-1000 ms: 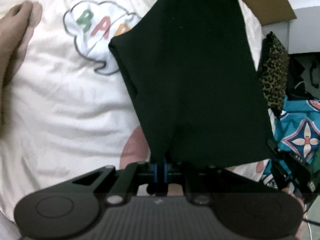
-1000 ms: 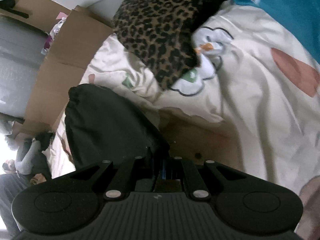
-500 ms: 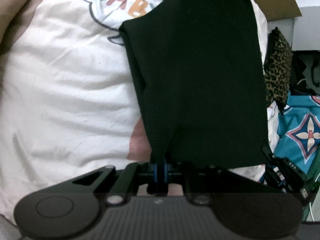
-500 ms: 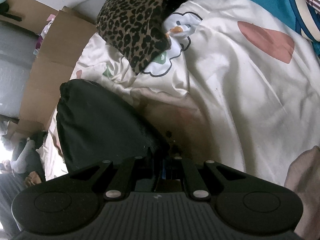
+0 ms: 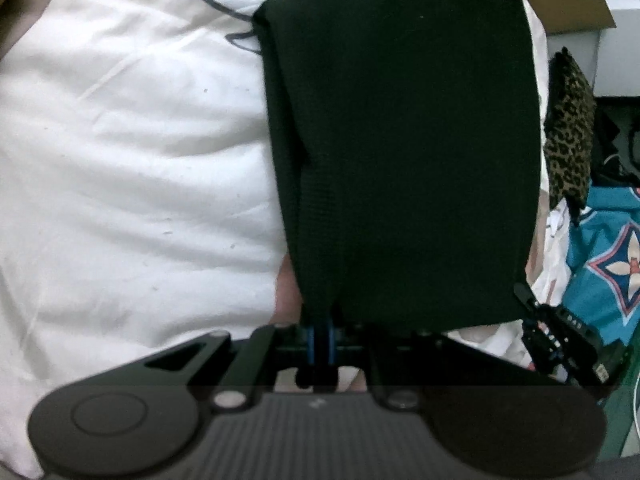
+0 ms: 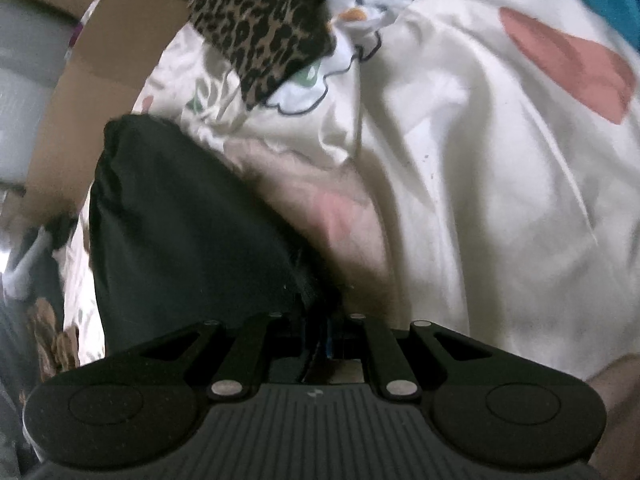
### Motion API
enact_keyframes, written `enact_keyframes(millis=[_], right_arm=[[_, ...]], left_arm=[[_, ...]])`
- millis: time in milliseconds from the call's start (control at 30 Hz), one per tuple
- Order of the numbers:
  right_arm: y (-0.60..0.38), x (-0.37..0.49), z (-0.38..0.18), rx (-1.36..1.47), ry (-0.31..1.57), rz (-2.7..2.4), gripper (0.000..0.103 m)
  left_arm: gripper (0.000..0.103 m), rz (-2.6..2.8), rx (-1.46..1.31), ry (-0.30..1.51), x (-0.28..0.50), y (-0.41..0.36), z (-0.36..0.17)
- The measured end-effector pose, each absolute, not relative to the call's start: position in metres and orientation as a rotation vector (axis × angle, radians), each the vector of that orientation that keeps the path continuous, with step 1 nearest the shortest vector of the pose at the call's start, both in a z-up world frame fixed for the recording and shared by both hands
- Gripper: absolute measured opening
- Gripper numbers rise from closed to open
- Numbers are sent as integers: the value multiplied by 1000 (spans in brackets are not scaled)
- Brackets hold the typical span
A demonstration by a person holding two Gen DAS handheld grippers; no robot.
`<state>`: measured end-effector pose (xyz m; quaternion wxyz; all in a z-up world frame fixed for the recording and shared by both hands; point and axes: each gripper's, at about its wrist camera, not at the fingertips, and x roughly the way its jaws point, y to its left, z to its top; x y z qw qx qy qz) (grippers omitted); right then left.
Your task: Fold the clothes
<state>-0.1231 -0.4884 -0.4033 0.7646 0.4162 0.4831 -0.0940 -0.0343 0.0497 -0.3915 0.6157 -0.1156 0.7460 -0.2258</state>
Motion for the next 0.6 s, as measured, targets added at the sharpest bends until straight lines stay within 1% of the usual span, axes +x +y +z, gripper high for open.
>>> enact_keyframes(millis=[33,133,400,467,600], right_arm=[[-490,-122,-404,889,1060,-192,18],[-497,-120,-406,848,1088,-152,24],[-512,-93,-414,766,1176,29,26],[-513,-84,-417,740,1201,80,32],[-513,-68,-422,715,1233,161,33]], left_arm=[[7,-519,-262,1719,-34,48,-392],[7,-516,-248,1720,-31,44,-393],[7,-502,-254,1717,-27,39,-396],[7,-498,-255,1716,-26,38,-396],[7,-487,-259,1718,-23,35,-396]])
